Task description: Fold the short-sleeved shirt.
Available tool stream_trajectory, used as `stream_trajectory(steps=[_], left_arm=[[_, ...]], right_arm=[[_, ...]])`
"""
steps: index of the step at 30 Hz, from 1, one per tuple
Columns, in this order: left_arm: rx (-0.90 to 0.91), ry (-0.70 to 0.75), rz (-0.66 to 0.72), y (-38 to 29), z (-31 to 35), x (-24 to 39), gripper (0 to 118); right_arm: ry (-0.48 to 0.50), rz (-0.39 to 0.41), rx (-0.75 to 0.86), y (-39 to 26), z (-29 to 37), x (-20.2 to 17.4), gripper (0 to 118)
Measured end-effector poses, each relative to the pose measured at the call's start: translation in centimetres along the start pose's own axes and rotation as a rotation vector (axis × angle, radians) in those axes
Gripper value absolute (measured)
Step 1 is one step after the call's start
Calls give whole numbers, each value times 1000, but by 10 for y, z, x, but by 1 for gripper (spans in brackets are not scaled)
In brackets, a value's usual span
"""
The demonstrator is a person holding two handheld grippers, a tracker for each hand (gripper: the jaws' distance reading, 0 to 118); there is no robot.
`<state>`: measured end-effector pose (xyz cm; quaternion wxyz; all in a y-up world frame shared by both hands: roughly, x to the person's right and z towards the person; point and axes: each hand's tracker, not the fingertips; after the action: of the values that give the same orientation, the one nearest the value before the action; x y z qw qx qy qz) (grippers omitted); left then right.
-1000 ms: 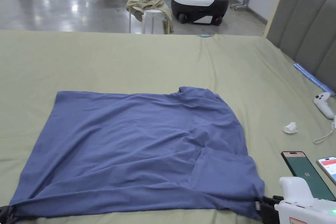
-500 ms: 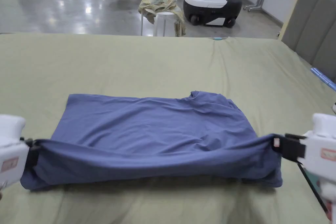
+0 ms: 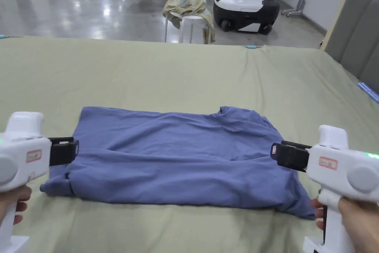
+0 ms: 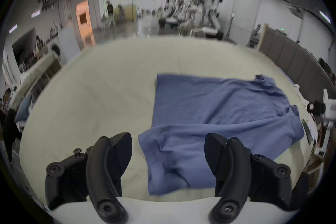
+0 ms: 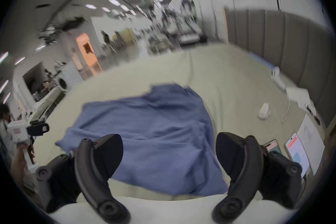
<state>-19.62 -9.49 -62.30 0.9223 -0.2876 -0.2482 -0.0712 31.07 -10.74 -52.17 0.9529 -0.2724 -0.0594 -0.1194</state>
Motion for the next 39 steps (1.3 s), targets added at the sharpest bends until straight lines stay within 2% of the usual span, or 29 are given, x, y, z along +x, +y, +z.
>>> stream_trajectory(steps=[2,4,6,7,8,9,10,11,13,15,17,19,20,21,22,26,27,29,31,32,33,34,35,36,37,38,39], left_arm=[[130,8,4,-19,38,31,83],[217,34,-12,-43,67,45,83],[205,52,-91,-63,83,67,82],[195,85,-124,-74,87,77,80],[175,102,-133,-88,86,67,72],[155,92,-127,-93,89,67,50],[98,73,-114,-98,89,65,8],[55,63,-105,-101,88,61,5],[29,140,-167,-105,78,48,5],[-27,101,-123,-101,68,28,5],[-39,108,-106,-94,49,11,14],[-79,117,-108,-90,29,-10,30],[-96,89,-76,-83,14,-13,60],[-88,91,-75,-82,4,-20,82],[-85,86,-71,-80,-7,-30,85],[-163,101,-93,-67,-53,-45,83],[-183,92,-102,-64,-60,-49,77],[-210,16,-108,-60,-67,-44,11],[-210,-3,-115,-58,-76,-43,9],[-240,-61,-125,-59,-77,-40,9],[-267,-61,-124,-59,-80,-39,9],[-256,-38,-140,-58,-82,-37,9],[-250,-39,-133,-57,-78,-35,9],[-248,-42,-118,-56,-73,-32,9],[-246,-45,-104,-56,-72,-33,9],[-242,-41,-104,-55,-71,-32,9],[-240,-38,-105,-55,-71,-31,9]], right_arm=[[69,84,136,-22,46,-30,113],[77,181,246,-45,81,-55,113],[62,240,300,-70,99,-74,105],[58,242,296,-79,107,-82,74],[62,223,282,-86,112,-87,33],[65,212,273,-91,114,-90,1],[42,203,247,-96,113,-95,1],[20,198,245,-102,115,-97,1],[83,184,215,-104,116,-95,1],[77,170,191,-105,113,-95,1],[73,170,186,-106,112,-92,1],[60,168,176,-105,109,-89,1],[59,160,170,-104,109,-86,1],[51,159,164,-103,108,-84,1],[31,164,157,-104,106,-81,1],[-39,140,70,-100,98,-58,1],[-59,130,46,-98,95,-51,1],[-128,128,4,-93,85,-32,1],[-153,97,-60,-86,67,-7,5],[-131,57,-92,-83,54,8,23],[-111,25,-123,-80,42,20,55],[-86,2,-181,-79,26,35,107],[-100,9,-243,-78,8,44,118],[-127,34,-284,-79,-8,49,111],[-109,92,-246,-78,-15,50,99],[-148,100,-253,-74,-21,53,82],[-158,99,-280,-71,-28,53,54]])
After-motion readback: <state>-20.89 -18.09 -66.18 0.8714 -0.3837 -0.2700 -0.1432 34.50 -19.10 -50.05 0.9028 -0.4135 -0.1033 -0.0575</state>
